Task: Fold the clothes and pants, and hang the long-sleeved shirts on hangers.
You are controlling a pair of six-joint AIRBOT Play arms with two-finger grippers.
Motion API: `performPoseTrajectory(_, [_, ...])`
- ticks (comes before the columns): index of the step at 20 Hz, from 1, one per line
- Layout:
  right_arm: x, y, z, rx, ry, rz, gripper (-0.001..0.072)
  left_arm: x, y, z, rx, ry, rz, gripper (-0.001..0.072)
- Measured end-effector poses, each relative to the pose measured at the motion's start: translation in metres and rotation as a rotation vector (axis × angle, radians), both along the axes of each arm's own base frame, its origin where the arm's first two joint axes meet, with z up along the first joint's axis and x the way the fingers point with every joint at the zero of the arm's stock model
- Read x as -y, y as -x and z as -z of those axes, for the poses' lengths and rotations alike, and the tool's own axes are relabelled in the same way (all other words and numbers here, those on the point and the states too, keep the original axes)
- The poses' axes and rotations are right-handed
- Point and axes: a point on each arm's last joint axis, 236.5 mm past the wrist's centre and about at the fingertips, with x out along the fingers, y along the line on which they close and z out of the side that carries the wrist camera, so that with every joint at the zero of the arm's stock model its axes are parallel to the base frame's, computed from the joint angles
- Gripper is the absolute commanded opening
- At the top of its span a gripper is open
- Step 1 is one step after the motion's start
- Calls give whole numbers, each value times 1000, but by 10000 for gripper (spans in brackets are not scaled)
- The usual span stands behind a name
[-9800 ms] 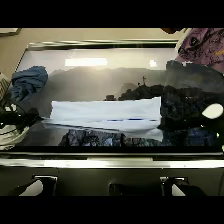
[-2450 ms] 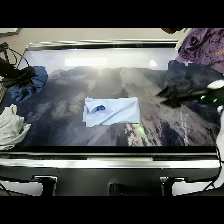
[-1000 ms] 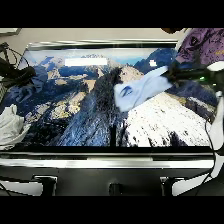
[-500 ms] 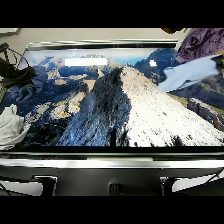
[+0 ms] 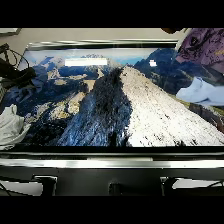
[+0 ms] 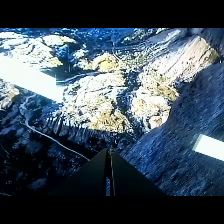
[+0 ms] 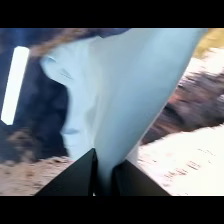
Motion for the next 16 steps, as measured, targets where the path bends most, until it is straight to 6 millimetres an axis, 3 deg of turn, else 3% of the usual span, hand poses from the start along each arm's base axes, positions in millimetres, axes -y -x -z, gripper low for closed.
performPoseTrajectory(4, [-8, 74, 48, -166, -27, 93, 30, 0, 1, 0, -3, 0, 0, 24])
performPoseTrajectory(9, [-45, 154, 102, -312, -51, 168, 31, 0, 2, 0, -7, 0, 1, 25])
performPoseTrajectory(13, [-70, 197, 131, -406, -51, 176, 31, 0, 2, 1, -8, 1, 0, 24])
performPoseTrajectory(16, [-78, 218, 144, -467, -41, 175, 31, 0, 2, 1, -10, 1, 1, 24])
